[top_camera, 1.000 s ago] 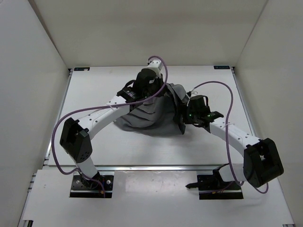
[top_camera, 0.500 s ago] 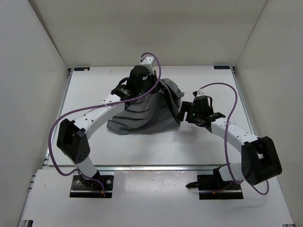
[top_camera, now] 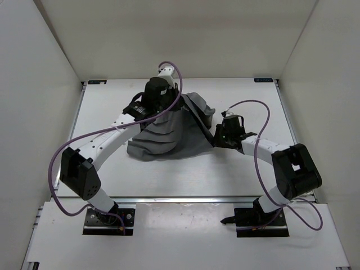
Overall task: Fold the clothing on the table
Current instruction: Flatten the skirt out
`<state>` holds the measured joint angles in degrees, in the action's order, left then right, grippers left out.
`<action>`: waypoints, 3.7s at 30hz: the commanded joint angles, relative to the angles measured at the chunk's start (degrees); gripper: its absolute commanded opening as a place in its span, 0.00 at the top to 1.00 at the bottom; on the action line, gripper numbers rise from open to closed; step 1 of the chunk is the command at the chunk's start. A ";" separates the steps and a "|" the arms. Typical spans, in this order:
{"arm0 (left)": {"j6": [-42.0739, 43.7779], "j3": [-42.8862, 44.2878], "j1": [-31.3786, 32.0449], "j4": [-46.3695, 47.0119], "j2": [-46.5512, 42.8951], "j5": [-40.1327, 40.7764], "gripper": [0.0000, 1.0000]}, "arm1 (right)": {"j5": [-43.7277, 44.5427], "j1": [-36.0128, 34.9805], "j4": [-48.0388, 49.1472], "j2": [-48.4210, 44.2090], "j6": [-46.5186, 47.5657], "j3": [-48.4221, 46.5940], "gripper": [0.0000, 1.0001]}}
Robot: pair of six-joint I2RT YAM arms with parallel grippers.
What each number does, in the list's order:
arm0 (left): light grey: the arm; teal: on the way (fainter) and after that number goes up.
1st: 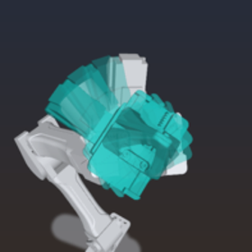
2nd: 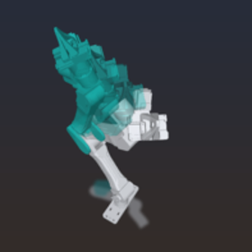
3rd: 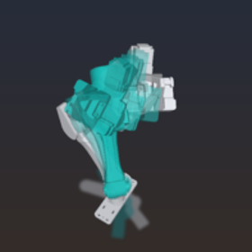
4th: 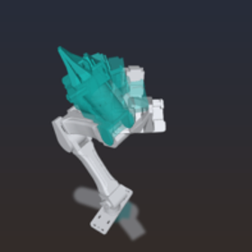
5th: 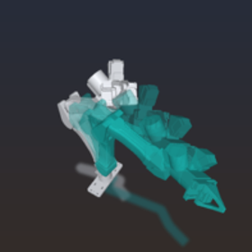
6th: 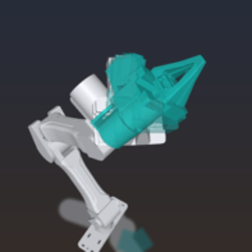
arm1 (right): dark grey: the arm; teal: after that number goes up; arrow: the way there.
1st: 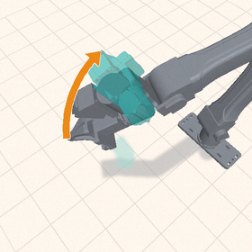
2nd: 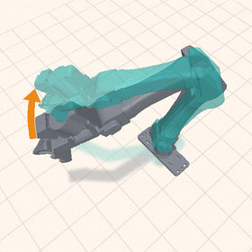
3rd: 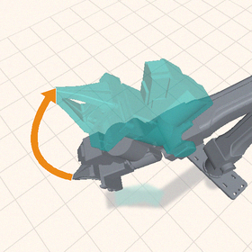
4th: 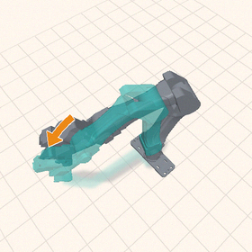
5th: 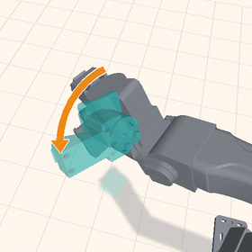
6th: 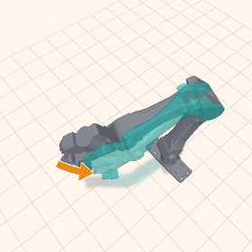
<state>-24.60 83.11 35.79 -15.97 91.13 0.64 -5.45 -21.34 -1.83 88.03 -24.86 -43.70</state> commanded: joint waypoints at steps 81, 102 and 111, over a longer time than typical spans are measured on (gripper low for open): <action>17.11 7.75 -7.68 -15.16 -34.29 32.22 1.00 | -5.80 10.71 -25.24 -24.83 14.49 -17.20 0.26; 8.51 12.52 -2.30 3.39 14.51 6.83 0.01 | -5.63 16.52 -27.27 -27.48 9.92 -13.34 0.25; 10.89 6.03 -15.56 4.37 11.79 7.87 0.03 | -6.06 1.14 -18.84 -10.46 7.11 -17.98 0.24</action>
<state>-15.27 91.42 23.70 -11.90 107.48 7.42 -11.40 -15.64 -26.24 71.46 -16.49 -57.14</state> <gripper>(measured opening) 0.977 0.759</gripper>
